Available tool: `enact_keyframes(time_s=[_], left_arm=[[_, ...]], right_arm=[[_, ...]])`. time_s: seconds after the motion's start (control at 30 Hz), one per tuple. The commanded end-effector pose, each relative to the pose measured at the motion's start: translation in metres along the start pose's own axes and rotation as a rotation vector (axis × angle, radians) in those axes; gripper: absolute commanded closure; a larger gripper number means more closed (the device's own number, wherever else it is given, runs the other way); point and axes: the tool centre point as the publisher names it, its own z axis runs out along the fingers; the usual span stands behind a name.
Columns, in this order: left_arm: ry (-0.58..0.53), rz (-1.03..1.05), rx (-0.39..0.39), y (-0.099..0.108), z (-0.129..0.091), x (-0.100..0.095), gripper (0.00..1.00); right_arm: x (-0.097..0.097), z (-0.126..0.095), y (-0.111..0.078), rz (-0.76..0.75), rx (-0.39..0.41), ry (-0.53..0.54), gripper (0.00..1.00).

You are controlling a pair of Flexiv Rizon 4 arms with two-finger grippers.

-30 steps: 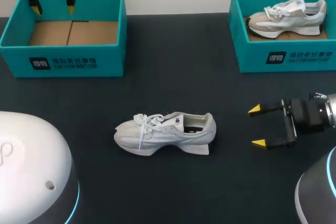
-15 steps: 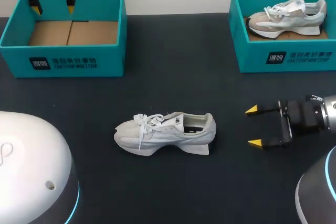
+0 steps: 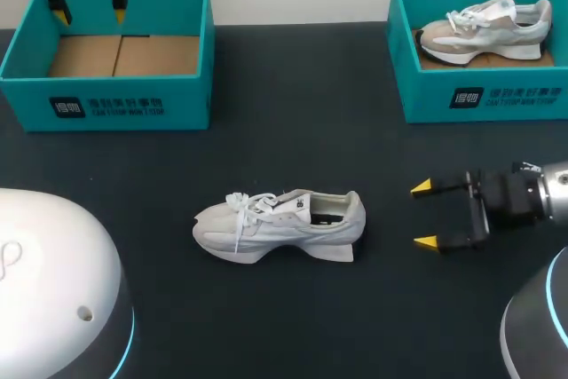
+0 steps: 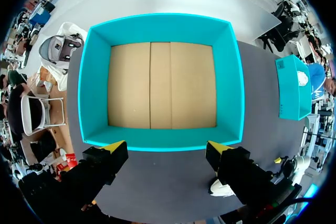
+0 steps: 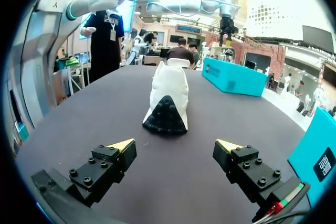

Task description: Take the shoe out of the shoebox, open the shoe tongue, remove and reinsert the insole, then place the shoe into the shoebox

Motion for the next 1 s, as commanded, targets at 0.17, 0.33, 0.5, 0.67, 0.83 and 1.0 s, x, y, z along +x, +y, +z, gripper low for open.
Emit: enact_keyframes(time_s=[0.17, 0.33, 0.5, 0.67, 0.83, 1.0], left_arm=[[0.0, 0.0, 0.0, 0.0, 0.0, 0.0, 0.0], [0.0, 0.0, 0.0, 0.0, 0.0, 0.0, 0.0], [0.0, 0.0, 0.0, 0.0, 0.0, 0.0, 0.0], [0.0, 0.0, 0.0, 0.0, 0.0, 0.0, 0.0], [0.0, 0.0, 0.0, 0.0, 0.0, 0.0, 0.0], [0.0, 0.0, 0.0, 0.0, 0.0, 0.0, 0.0]], right_arm=[[0.006, 0.036, 0.015, 0.042, 0.022, -0.022, 0.0], [0.009, 0.047, 0.021, 0.059, 0.025, -0.031, 0.0], [0.012, 0.062, 0.024, 0.081, 0.018, -0.02, 0.0], [0.012, 0.08, 0.026, 0.072, 0.0, -0.003, 0.0], [0.01, 0.087, 0.028, 0.073, 0.001, 0.003, 0.0], [0.009, 0.098, 0.032, 0.075, -0.017, 0.015, 0.0]])
